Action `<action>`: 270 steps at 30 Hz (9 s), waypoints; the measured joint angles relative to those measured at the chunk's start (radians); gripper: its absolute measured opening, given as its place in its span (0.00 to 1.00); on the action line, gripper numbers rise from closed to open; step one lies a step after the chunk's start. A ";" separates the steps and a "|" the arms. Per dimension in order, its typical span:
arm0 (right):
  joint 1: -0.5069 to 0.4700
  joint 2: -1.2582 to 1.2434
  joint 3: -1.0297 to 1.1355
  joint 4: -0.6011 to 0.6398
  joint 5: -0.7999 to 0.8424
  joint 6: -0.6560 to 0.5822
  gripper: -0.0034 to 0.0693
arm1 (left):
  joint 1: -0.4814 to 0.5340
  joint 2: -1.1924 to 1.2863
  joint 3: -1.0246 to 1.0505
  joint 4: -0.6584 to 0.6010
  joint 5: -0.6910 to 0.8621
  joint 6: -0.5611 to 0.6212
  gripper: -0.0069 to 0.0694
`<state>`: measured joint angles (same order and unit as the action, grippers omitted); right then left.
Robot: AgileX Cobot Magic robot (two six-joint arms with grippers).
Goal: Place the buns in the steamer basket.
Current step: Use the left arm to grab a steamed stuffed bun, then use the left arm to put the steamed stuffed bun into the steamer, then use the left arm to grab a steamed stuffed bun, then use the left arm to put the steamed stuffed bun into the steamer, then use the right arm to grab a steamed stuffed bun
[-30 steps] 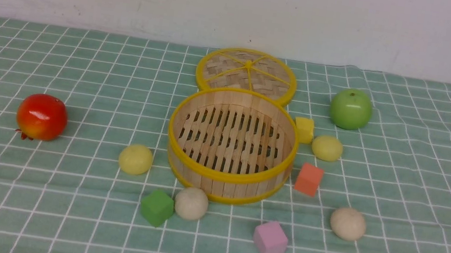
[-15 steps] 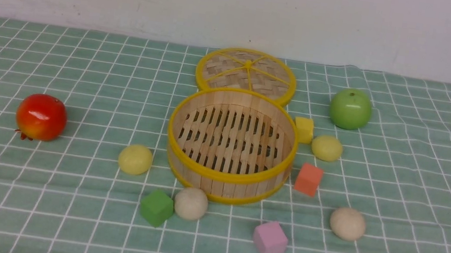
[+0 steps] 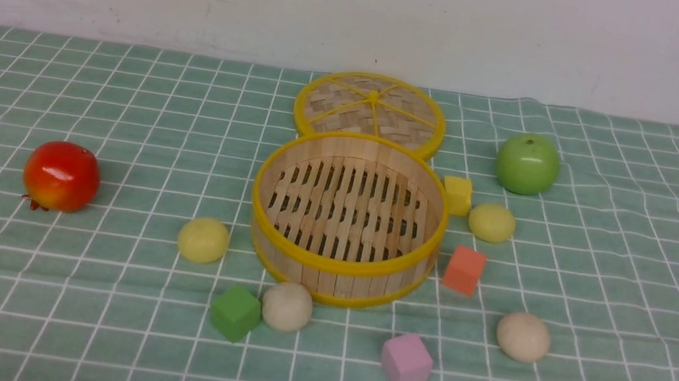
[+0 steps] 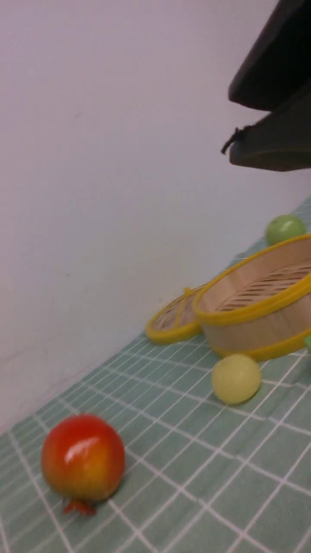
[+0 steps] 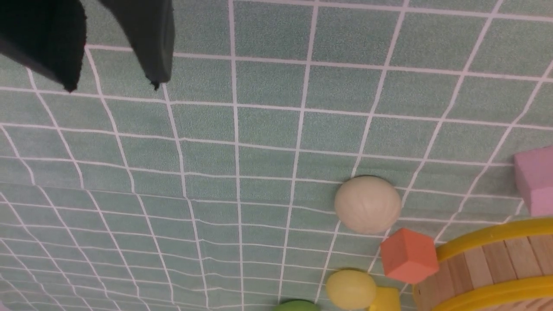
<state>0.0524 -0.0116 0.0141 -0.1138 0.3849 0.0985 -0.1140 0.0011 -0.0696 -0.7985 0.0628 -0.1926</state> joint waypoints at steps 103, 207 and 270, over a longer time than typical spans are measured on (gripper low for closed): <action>0.000 0.000 0.000 0.000 0.000 0.000 0.38 | -0.273 1.994 -1.656 0.738 0.690 0.147 0.47; 0.000 0.000 0.000 0.000 0.000 0.000 0.38 | -0.496 0.857 -0.677 0.712 0.249 0.071 0.07; 0.179 1.821 -1.255 0.339 0.371 -0.170 0.46 | -0.496 0.467 -0.196 0.683 -0.141 0.071 0.07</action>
<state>0.2317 1.8098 -1.2408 0.2251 0.7562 -0.0713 -0.6100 0.4685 -0.2656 -0.1157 -0.0782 -0.1217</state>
